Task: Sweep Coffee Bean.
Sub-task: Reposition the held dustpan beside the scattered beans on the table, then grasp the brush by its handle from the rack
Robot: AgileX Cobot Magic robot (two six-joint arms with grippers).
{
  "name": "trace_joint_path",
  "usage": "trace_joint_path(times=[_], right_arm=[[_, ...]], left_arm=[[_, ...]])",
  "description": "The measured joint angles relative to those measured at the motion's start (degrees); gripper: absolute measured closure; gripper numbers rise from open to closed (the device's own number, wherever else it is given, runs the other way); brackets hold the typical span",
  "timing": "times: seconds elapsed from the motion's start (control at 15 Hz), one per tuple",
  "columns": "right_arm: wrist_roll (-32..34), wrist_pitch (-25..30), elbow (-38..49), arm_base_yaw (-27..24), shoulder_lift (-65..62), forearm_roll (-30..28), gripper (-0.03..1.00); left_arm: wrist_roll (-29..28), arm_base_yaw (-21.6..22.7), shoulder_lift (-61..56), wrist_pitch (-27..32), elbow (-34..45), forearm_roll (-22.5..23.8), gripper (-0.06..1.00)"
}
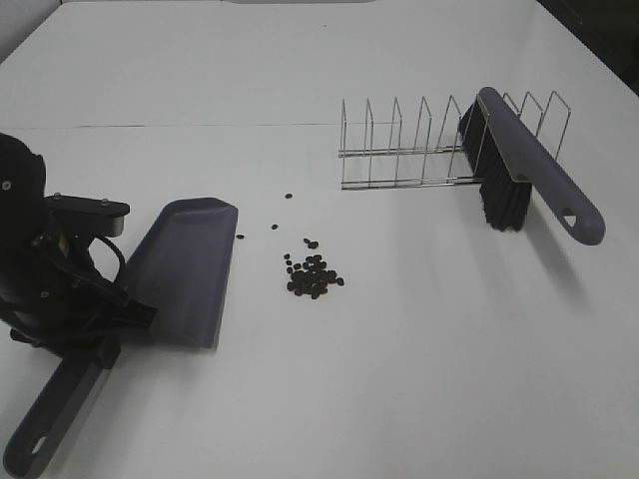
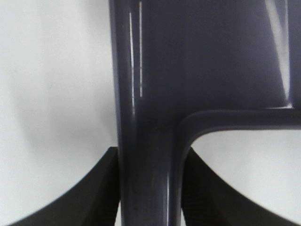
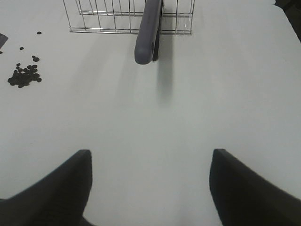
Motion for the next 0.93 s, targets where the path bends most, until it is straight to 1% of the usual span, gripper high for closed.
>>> trace_joint_path(times=[0.2,0.27,0.4,0.53,0.8,0.93], right_arm=[[0.0,0.0,-0.06,0.0,0.57,0.57,0.35],[0.0,0.0,-0.8,0.0,2.69,2.01,0.35],[0.0,0.0,-3.61,0.0,9.57,2.92,0.35],[0.29,0.17,-8.42,0.0,19.82,4.35,0.35],[0.34,0.57,-22.35,0.0,41.25,8.88,0.35],[0.34,0.52,-27.16,0.0,48.59,9.85,0.35]], left_arm=[[0.0,0.0,0.0,-0.4,0.0,0.0,0.62],[0.0,0.0,0.0,-0.69,0.0,0.46,0.62],[0.0,0.0,0.0,-1.49,0.0,1.38,0.62],[0.0,0.0,0.0,-1.55,0.0,1.49,0.62],[0.0,0.0,0.0,-1.55,0.0,1.49,0.62],[0.0,0.0,0.0,-1.6,0.0,1.43,0.62]])
